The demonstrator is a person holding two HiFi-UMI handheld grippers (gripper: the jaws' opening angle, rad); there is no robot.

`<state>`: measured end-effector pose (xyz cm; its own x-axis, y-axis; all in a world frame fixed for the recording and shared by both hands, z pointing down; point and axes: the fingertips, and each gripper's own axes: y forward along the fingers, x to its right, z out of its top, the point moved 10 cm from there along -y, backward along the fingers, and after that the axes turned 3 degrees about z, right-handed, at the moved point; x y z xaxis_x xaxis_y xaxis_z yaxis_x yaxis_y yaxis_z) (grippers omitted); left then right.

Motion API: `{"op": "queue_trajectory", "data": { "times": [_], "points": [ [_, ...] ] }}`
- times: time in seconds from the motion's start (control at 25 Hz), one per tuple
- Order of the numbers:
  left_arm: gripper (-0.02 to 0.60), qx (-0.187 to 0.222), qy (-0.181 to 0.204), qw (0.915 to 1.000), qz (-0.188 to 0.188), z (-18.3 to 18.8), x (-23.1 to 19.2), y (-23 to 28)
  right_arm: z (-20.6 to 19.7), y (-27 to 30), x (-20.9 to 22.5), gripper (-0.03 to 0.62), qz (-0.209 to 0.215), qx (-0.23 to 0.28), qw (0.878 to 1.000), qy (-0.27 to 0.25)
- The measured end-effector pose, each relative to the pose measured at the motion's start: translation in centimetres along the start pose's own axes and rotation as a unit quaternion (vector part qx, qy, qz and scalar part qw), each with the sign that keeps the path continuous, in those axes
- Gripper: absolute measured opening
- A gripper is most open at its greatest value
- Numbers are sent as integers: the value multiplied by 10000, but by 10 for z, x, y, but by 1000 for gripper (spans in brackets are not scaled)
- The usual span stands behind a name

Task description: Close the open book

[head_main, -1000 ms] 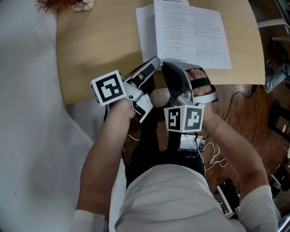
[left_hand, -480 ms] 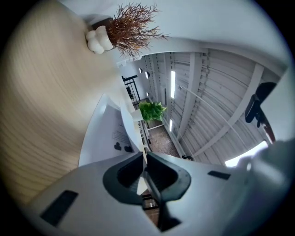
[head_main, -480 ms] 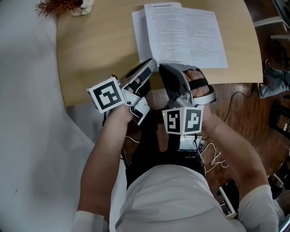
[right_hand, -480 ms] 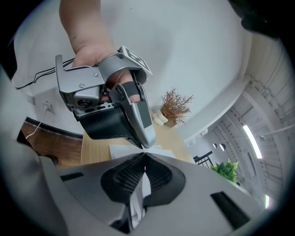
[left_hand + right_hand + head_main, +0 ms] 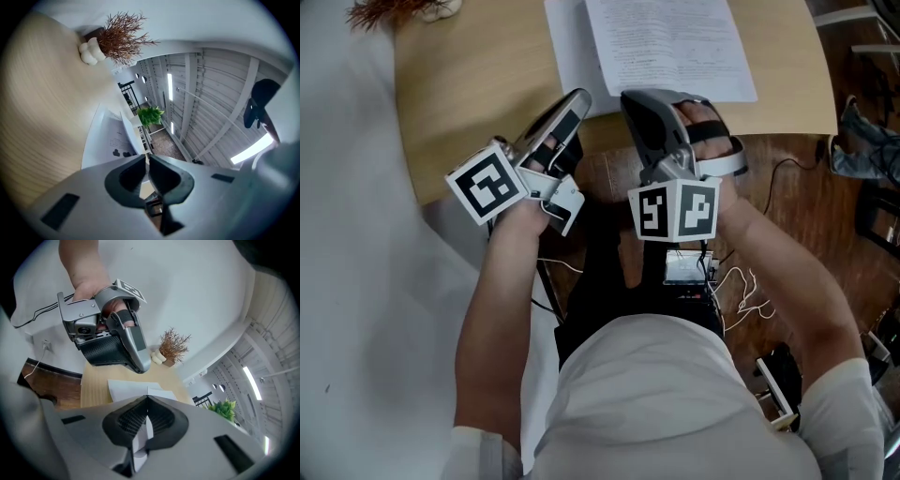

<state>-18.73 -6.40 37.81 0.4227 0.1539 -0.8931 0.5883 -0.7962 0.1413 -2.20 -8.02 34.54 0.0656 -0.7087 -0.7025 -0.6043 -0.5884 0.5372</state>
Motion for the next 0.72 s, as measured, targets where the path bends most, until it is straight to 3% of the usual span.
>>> {"op": "queue_trajectory", "data": {
  "times": [0.32,0.72],
  "points": [
    [0,55,715,9974,-2,6,12,-1,-6,3,3,3,-86,-117,9998,145],
    [0,-105,900,9958,-128,17,31,4,-3,0,25,3,-327,-178,9976,580]
  ]
}}
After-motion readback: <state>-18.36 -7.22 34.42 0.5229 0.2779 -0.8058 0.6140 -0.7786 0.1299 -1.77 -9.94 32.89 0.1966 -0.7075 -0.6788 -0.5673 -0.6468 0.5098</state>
